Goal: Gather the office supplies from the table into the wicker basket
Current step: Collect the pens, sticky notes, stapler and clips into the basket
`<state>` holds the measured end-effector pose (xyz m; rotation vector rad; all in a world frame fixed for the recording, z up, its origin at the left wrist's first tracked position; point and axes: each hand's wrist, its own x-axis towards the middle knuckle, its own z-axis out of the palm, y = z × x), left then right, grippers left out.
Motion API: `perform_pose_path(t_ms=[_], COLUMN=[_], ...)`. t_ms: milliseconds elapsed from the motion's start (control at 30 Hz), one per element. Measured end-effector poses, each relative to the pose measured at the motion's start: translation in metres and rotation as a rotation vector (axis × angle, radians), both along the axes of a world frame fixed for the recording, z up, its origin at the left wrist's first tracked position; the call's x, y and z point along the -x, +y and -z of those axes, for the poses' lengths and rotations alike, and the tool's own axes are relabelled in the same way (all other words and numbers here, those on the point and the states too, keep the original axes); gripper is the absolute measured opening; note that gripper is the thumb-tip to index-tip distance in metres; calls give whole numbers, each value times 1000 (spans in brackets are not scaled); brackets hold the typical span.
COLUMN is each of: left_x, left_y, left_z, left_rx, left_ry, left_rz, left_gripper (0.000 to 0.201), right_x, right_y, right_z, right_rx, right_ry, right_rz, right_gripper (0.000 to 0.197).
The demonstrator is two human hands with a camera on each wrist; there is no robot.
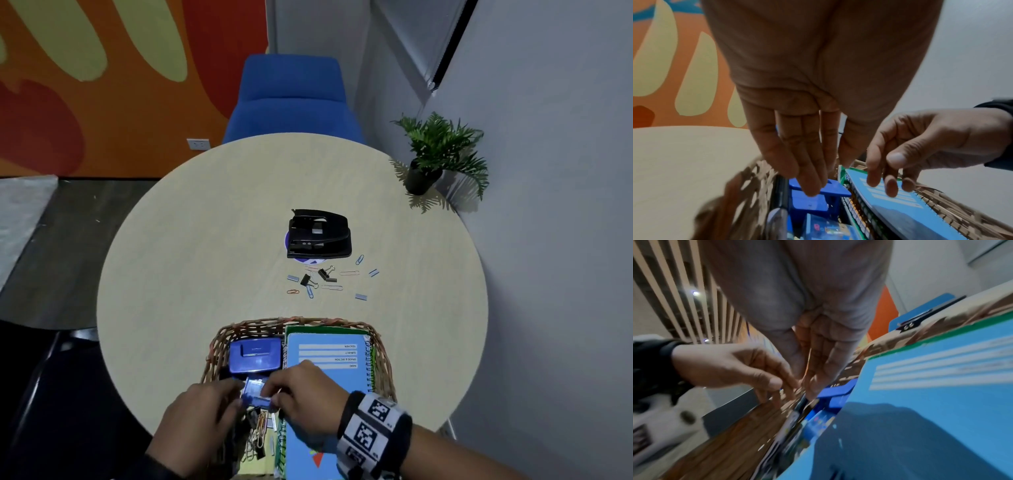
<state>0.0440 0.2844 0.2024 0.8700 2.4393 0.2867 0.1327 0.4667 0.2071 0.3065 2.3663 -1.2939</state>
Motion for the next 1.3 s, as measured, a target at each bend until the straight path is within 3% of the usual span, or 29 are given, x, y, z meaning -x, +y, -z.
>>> perform_pose_path(t_ms=[133, 233, 333, 400, 467, 633, 833, 1133, 1300], left_x=[5, 12, 29, 47, 65, 112, 149, 149, 151], left_y=[7, 25, 62, 94, 128, 191, 223, 252, 248], left_z=[-14, -17, -16, -15, -10, 18, 54, 58, 62], left_rx=[-66, -98, -181, -252, -282, -92, 182, 378, 382], left_ry=[6, 38, 64, 66, 74, 82, 44, 78, 104], left_rz=[-30, 6, 16, -8, -13, 9, 81, 306, 391], left_gripper=[26, 24, 24, 19, 18, 26, 29, 9, 19], right_x=[7, 19, 34, 44, 51, 57, 56, 45, 42], right_y=[49, 113, 174, 196, 201, 189, 167, 140, 140], right_z=[-12, -13, 14, 36, 51, 68, 85, 85, 75], right_rx=[21, -164, -308, -379, -439, -610, -719, -721, -673], right_ry=[92, 224, 183, 54, -77, -204, -220, -196, -145], right_rz=[274, 532, 768, 735, 579, 299, 263, 303, 409], right_gripper=[17, 13, 16, 18, 17, 18, 23, 24, 20])
